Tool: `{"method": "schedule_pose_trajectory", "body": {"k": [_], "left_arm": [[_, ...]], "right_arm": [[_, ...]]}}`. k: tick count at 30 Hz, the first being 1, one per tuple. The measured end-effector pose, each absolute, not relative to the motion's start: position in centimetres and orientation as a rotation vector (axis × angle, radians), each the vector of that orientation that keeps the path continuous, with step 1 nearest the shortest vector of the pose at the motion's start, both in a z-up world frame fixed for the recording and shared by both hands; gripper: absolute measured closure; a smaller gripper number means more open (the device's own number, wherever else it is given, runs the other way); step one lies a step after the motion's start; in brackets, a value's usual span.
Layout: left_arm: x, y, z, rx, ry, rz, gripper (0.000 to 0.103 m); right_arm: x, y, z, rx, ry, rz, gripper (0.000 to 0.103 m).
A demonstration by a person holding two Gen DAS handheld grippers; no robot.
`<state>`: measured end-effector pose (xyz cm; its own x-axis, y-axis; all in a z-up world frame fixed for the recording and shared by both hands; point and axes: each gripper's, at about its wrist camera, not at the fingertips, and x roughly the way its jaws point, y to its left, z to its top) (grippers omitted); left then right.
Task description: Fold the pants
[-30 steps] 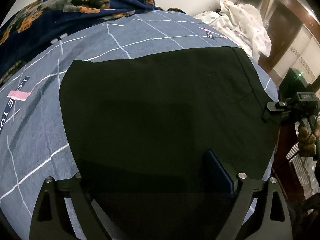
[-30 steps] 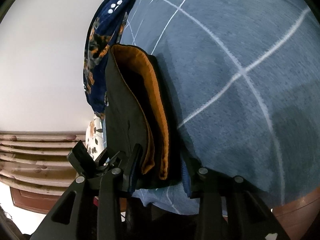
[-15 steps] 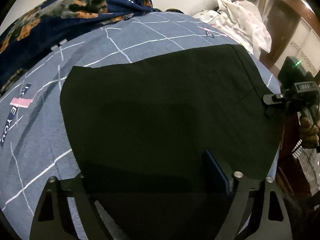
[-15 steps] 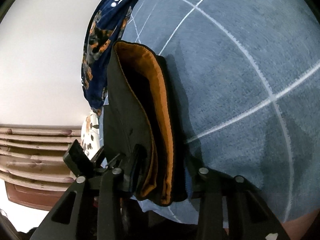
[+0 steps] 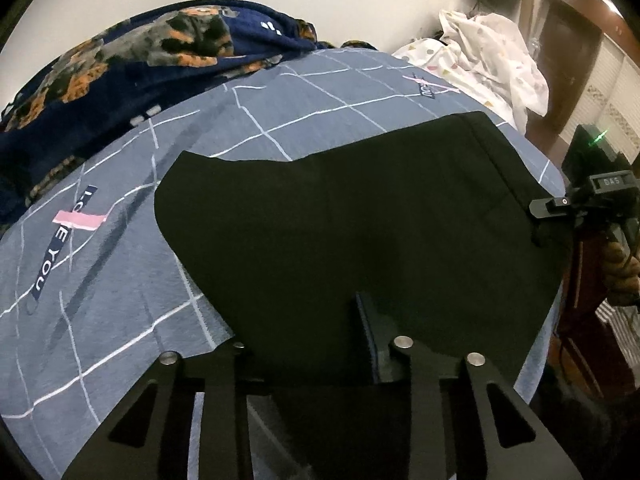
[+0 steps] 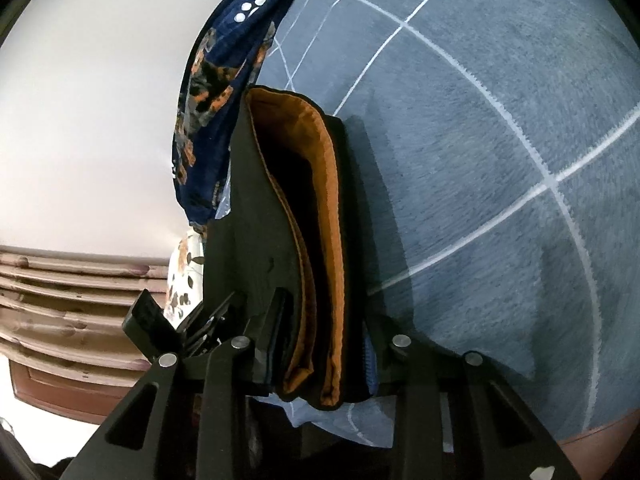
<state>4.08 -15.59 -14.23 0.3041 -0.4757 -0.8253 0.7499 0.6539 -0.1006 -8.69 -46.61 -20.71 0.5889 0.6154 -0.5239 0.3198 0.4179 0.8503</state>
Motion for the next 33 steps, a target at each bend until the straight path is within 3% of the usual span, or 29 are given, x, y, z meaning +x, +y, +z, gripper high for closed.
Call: {"method": "schedule_pose_trajectory", "body": {"k": [5,12,15,17,22,25,30,33], "left_arm": [[4.1,-14.5,-13.1,0.292,0.962,-0.831,0.079],[5.6,-11.6,-14.0,0.170,1.062,-0.819,0.077],[6.3,-10.7,-15.1,0.102,1.121,-0.832,0.069],[6.5,-10.4,-15.8,0.060,1.175,-0.860,0.058],[5.8,-10.7,-16.6,0.007,1.217,-0.975,0.046],[5.8,-12.1,-16.6,0.001,1.232,-1.043,0.043],[6.6,-14.5,-16.6,0.034,1.199,-1.090,0.043],[7.3,-14.6,-17.1,0.020,1.178,-1.061,0.067]], "right_arm": [[-9.0,-46.3,-20.5,1.234,0.949,0.257,0.073],[-9.4,-45.8,-21.4,1.271,0.956,0.251,0.074],[-9.1,-45.9,-21.8,1.264,0.971,0.242,0.074],[-9.0,-46.0,-21.8,1.258,0.975,0.245,0.074],[-8.7,-46.2,-22.2,1.256,0.986,0.260,0.074],[-8.7,-46.3,-22.2,1.254,0.989,0.273,0.074],[-8.4,-46.3,-22.3,1.253,0.993,0.286,0.074],[-8.3,-46.3,-22.3,1.246,0.997,0.283,0.075]]}}
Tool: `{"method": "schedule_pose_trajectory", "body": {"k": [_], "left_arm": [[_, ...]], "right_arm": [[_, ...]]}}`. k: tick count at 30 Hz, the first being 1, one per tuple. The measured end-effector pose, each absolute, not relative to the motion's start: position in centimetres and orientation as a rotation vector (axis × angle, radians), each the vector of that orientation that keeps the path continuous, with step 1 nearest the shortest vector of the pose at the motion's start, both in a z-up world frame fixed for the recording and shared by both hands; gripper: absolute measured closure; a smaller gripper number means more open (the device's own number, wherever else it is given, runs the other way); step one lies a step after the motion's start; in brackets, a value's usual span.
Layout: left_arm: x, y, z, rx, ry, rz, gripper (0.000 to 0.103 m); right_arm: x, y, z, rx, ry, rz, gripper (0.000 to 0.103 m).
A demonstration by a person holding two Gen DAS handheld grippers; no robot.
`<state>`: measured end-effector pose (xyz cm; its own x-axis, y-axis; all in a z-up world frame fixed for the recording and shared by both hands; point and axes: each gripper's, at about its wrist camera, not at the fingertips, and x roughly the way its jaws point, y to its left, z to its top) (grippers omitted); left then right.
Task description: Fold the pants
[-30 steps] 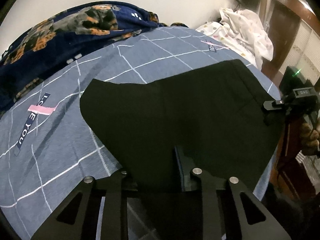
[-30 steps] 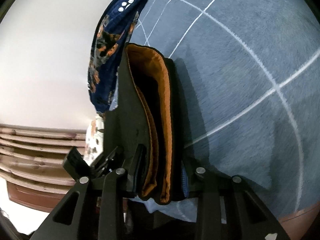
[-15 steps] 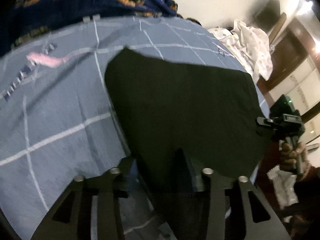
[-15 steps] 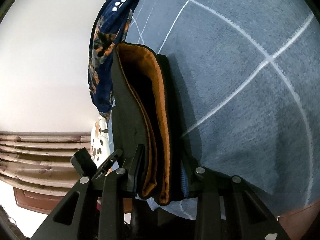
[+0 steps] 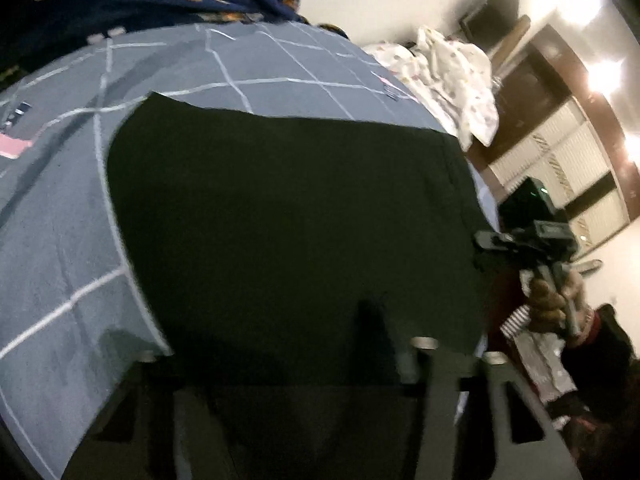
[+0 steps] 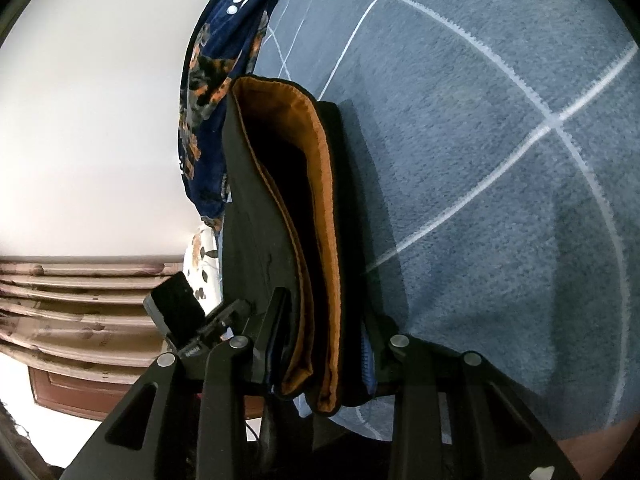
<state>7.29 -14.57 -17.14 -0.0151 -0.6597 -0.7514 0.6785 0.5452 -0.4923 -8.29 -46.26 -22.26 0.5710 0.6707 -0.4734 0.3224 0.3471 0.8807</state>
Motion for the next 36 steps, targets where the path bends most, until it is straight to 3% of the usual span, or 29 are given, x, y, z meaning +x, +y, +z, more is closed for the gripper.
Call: {"method": "schedule_pose_trajectory", "body": {"k": [2,8,36], "left_arm": [[7.8,-14.1,-17.5,-0.027,1.195,-1.054,0.075],[6.7,-13.7,-16.4,-0.023,1.143,-1.013,0.086],[7.0,-3.6,-10.4,0.094,0.963,-0.729,0.087]], "right_arm": [[-8.3,-46.2,-22.3,1.244,0.994,0.280,0.075],[-8.2,-45.7,-22.0,1.204,0.979,0.259,0.077],[-0.4,-36.0,-19.3,1.132,1.024,0.451,0.078]]}}
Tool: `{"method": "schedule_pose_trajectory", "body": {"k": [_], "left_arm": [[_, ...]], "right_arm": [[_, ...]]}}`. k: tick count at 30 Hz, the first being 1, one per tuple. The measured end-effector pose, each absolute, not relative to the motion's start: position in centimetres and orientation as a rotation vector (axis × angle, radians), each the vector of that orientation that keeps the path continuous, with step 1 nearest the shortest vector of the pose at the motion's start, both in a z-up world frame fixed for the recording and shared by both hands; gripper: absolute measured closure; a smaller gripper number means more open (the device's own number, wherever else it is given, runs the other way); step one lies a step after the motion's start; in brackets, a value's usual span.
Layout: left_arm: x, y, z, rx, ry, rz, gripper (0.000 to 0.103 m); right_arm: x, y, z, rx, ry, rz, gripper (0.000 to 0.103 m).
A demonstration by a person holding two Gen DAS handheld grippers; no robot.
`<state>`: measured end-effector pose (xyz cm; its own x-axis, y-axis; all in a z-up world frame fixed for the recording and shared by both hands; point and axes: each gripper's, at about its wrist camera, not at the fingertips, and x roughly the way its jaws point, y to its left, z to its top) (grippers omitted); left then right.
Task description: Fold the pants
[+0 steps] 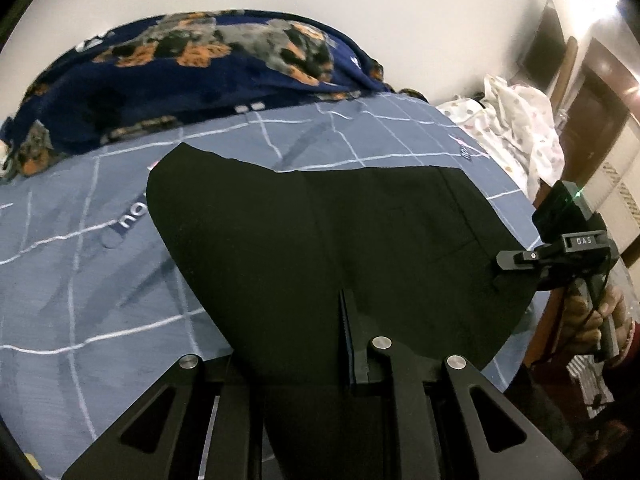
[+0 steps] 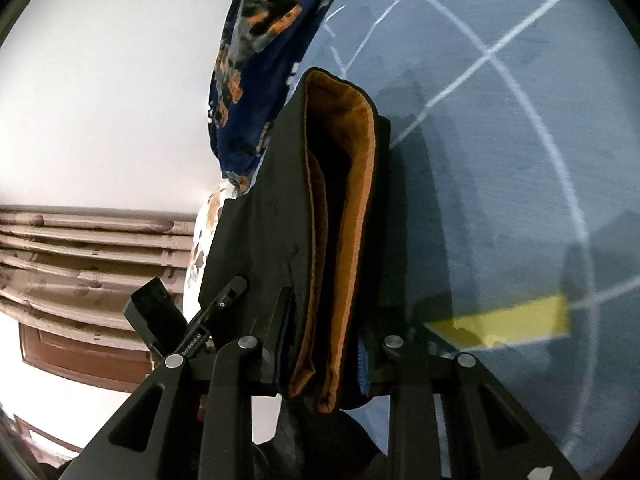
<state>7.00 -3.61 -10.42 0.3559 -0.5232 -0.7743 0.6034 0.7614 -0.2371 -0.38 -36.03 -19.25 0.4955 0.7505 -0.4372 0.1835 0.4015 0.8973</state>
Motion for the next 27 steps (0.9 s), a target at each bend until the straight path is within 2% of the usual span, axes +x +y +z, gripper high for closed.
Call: {"method": "schedule_pose_trajectory", "body": {"k": [27], "left_arm": [[14.2,2.8,-8.4,0.104,0.867,-0.583,0.087]], "right_arm": [[9.4,-29.8,-16.3,1.055,1.039,0.537,0.078]]}}
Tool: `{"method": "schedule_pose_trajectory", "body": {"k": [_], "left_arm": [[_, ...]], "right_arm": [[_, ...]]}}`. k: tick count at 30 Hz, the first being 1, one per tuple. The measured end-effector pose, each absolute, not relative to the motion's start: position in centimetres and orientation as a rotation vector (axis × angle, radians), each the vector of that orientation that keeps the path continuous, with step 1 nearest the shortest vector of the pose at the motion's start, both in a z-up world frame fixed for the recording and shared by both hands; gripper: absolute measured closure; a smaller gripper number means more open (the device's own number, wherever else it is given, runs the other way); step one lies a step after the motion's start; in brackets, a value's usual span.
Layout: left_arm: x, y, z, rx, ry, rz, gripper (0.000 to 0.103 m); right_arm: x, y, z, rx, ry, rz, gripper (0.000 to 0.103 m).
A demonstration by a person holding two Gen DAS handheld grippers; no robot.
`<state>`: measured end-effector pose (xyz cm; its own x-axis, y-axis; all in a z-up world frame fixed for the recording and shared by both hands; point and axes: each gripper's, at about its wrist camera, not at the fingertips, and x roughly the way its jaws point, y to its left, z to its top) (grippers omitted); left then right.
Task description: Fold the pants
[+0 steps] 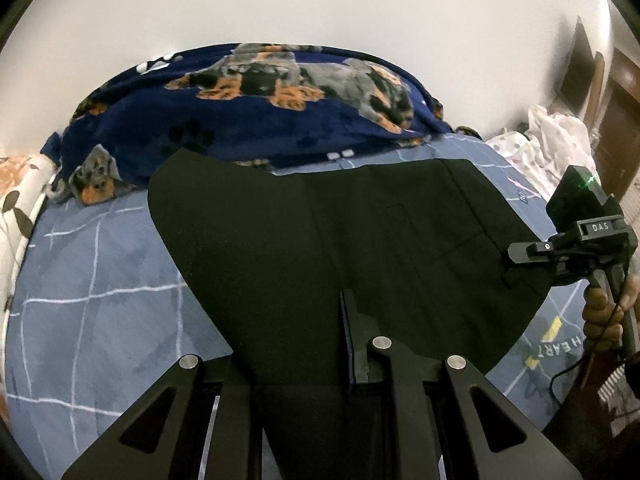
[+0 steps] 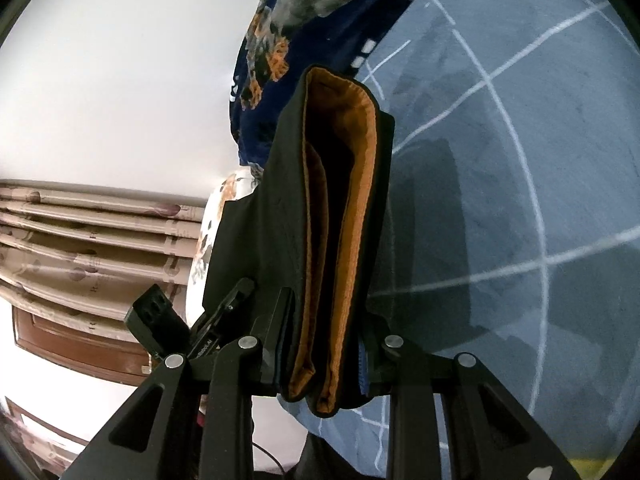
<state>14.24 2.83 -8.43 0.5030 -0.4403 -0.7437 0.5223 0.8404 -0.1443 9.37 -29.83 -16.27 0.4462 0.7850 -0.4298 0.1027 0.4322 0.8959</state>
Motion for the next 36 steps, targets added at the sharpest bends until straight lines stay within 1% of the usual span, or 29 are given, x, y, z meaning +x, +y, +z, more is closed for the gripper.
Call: {"method": "schedule_pose_trajectory", "body": {"k": [18,24,36], "left_arm": [[22.9,6.3,-9.8,0.068,0.859,-0.467,0.087],[25.1,6.5,-10.5,0.074,0.857,-0.454,0.087],[28.0,7.3,-13.5,0.062,0.883,-0.432,0.087]], "right_arm": [[19.3,-26.6,-16.9,1.022,1.043,0.595,0.078],[21.3,-26.5,-17.2,1.023,1.037,0.599,0.078],[24.2,-26.5,-19.0,1.038,1.034,0.582,0.078]]}}
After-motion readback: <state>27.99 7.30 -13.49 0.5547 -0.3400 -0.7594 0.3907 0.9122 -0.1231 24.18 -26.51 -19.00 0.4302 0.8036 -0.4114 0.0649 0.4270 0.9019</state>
